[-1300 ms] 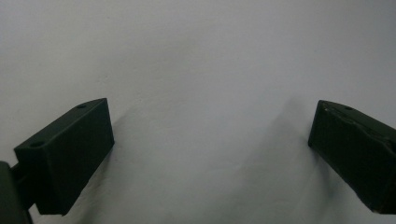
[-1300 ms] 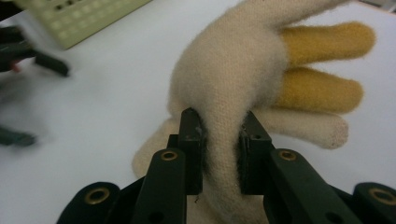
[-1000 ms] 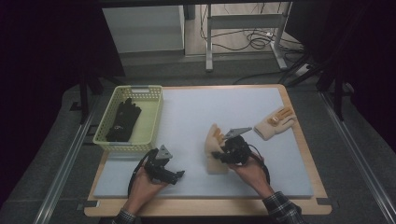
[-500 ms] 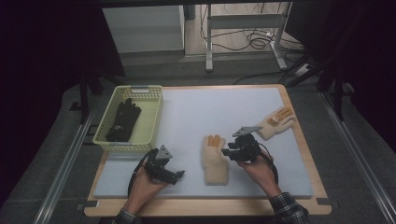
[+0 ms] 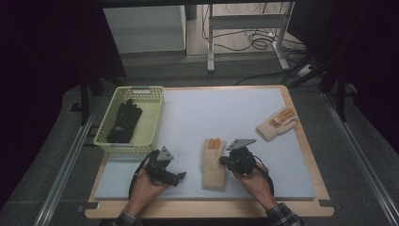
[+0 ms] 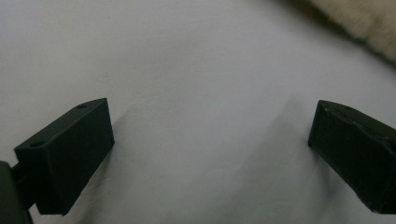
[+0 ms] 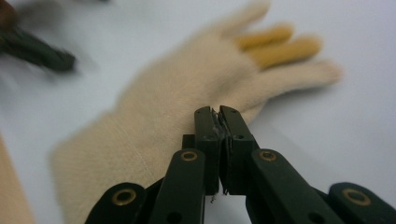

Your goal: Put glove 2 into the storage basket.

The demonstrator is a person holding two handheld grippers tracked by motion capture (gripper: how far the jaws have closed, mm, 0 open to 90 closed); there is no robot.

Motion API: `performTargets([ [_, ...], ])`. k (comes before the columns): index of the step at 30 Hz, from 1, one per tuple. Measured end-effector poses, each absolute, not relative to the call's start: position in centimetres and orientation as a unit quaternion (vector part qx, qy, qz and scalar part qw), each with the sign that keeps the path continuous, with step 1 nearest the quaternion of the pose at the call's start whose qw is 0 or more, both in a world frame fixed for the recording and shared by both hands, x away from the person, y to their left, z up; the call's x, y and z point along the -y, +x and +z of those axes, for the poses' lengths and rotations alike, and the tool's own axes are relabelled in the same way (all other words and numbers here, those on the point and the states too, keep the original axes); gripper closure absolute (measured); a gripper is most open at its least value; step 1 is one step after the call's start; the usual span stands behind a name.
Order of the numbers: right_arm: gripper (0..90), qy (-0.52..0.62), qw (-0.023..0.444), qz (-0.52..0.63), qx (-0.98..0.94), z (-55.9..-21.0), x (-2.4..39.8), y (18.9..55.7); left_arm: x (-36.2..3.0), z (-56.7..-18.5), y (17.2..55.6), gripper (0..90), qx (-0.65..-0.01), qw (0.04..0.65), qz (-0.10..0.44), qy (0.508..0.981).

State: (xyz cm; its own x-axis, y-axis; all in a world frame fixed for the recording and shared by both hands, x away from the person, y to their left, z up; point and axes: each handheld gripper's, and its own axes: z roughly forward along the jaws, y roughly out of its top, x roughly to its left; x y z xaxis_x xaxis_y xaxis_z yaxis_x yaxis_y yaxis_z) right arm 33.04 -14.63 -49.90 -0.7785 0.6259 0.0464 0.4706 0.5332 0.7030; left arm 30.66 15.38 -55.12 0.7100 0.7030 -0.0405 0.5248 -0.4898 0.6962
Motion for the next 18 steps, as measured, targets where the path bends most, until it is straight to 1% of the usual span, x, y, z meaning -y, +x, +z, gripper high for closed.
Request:
performTargets([
  [2, 77.6, 0.302, 0.136, 0.384, -0.862, -48.0, 14.5, 32.5, -15.4, -55.1, 30.7, 0.4, -0.359, 0.355, 0.126, 0.854],
  [3, 70.8, 0.297, 0.151, 0.387, -0.860, -47.0, 14.5, 32.4, -15.4, -55.1, 30.7, 0.4, -0.358, 0.354, 0.126, 0.855],
  [4, 67.6, 0.297, 0.160, 0.388, -0.858, -46.5, 14.6, 32.3, -15.4, -55.1, 30.7, 0.4, -0.359, 0.354, 0.126, 0.855],
  [7, 66.7, 0.309, 0.165, 0.379, -0.856, -46.4, 15.3, 32.9, -15.4, -55.1, 30.7, 0.4, -0.359, 0.355, 0.126, 0.854],
  [10, 66.8, 0.335, 0.149, 0.367, -0.855, -48.0, 16.4, 33.8, -15.4, -55.1, 30.7, 0.4, -0.360, 0.354, 0.126, 0.854],
  [15, 60.6, 0.359, 0.146, 0.354, -0.851, -50.6, 16.8, 35.5, -15.4, -55.1, 30.7, 0.4, -0.359, 0.354, 0.125, 0.854],
  [18, 60.6, 0.365, 0.138, 0.362, -0.846, -51.3, 16.8, 36.3, -15.4, -55.1, 30.7, 0.4, -0.359, 0.354, 0.125, 0.854],
])
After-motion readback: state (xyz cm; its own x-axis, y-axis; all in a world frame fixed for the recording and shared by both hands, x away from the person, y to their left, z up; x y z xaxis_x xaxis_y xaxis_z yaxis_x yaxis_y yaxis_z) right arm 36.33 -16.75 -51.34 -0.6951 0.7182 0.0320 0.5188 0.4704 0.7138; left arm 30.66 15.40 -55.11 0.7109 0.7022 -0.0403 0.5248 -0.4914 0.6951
